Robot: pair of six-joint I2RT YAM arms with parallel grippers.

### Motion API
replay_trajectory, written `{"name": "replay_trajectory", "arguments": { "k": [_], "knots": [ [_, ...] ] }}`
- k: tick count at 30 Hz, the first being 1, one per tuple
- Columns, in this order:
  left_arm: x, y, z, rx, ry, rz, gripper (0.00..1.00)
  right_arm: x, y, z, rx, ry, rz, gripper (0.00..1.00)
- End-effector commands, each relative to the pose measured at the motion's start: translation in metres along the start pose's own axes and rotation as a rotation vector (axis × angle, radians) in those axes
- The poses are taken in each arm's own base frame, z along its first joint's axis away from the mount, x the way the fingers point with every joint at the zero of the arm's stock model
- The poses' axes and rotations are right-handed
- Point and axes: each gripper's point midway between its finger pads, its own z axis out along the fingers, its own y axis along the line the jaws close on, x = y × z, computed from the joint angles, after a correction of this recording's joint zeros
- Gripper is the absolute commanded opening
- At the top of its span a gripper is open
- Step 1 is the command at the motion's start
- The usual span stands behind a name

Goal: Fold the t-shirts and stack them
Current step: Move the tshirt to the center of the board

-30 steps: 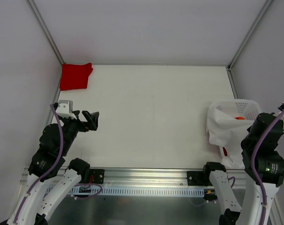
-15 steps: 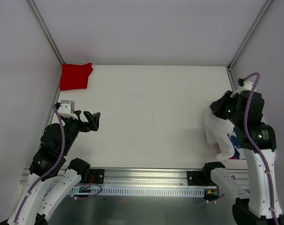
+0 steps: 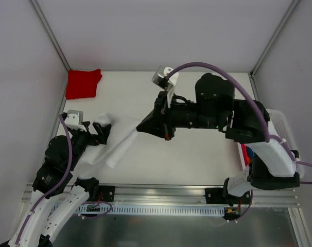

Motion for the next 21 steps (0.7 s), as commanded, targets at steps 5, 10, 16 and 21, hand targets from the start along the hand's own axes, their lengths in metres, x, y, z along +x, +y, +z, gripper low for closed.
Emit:
{"name": "replay_trajectory", "arguments": {
  "k": [5, 10, 16, 21],
  "knots": [
    [-0.007, -0.004, 0.002, 0.027, -0.032, 0.020, 0.99, -0.027, -0.061, -0.064, 0.388, -0.170, -0.085, 0.00],
    [-0.008, -0.002, 0.001, 0.016, -0.037, 0.017, 0.99, 0.042, -0.141, -0.066, 0.766, -0.026, -0.071, 0.01],
    [-0.005, -0.004, 0.004, 0.027, -0.022, 0.024, 0.99, 0.196, -0.228, -0.039, 0.991, 0.246, 0.133, 0.00],
    [-0.003, -0.006, 0.006, 0.035, -0.010, 0.026, 0.99, 0.264, -0.273, -0.048, 1.211, 0.379, 0.181, 0.00]
  ]
}}
